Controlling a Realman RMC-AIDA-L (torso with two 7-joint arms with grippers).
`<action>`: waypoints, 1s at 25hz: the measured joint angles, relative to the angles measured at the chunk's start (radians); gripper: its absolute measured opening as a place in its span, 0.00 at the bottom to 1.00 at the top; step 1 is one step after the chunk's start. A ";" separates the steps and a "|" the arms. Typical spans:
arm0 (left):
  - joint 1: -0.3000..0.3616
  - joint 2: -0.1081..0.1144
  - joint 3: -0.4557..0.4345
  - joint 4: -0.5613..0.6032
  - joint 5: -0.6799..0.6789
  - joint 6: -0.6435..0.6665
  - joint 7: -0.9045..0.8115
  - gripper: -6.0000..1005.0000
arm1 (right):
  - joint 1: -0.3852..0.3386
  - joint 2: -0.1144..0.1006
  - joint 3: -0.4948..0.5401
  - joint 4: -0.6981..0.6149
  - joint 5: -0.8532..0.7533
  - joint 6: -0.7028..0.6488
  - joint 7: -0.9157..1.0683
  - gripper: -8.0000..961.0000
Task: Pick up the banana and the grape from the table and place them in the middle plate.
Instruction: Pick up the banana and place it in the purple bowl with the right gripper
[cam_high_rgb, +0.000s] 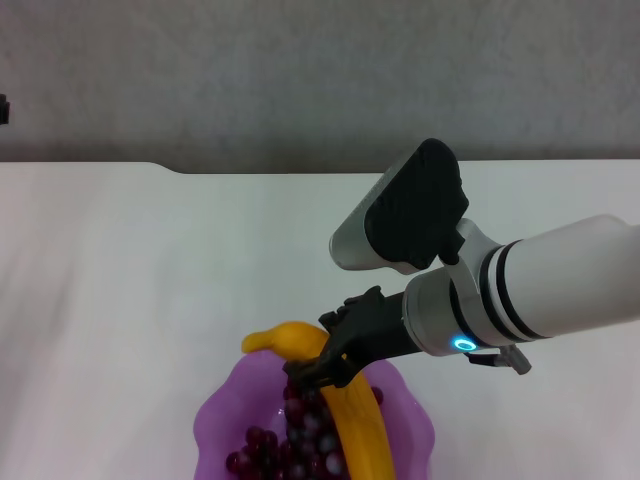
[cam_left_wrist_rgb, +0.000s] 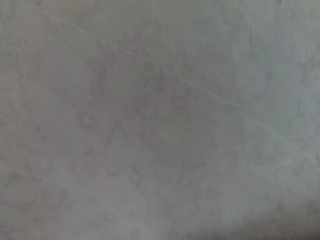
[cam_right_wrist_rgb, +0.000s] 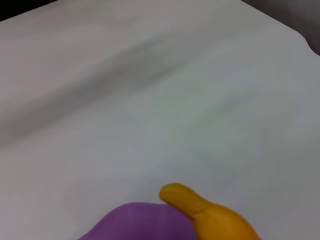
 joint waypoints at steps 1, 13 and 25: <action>0.000 0.000 0.000 0.000 0.000 0.000 0.000 0.86 | 0.000 0.000 0.000 0.000 0.000 0.001 0.001 0.68; -0.004 0.002 0.000 0.002 0.000 -0.011 0.004 0.86 | -0.019 -0.002 0.012 -0.045 -0.006 0.000 0.007 0.92; -0.004 0.002 0.000 0.006 0.001 -0.011 0.006 0.86 | -0.161 -0.002 0.159 -0.260 -0.106 0.024 0.012 0.93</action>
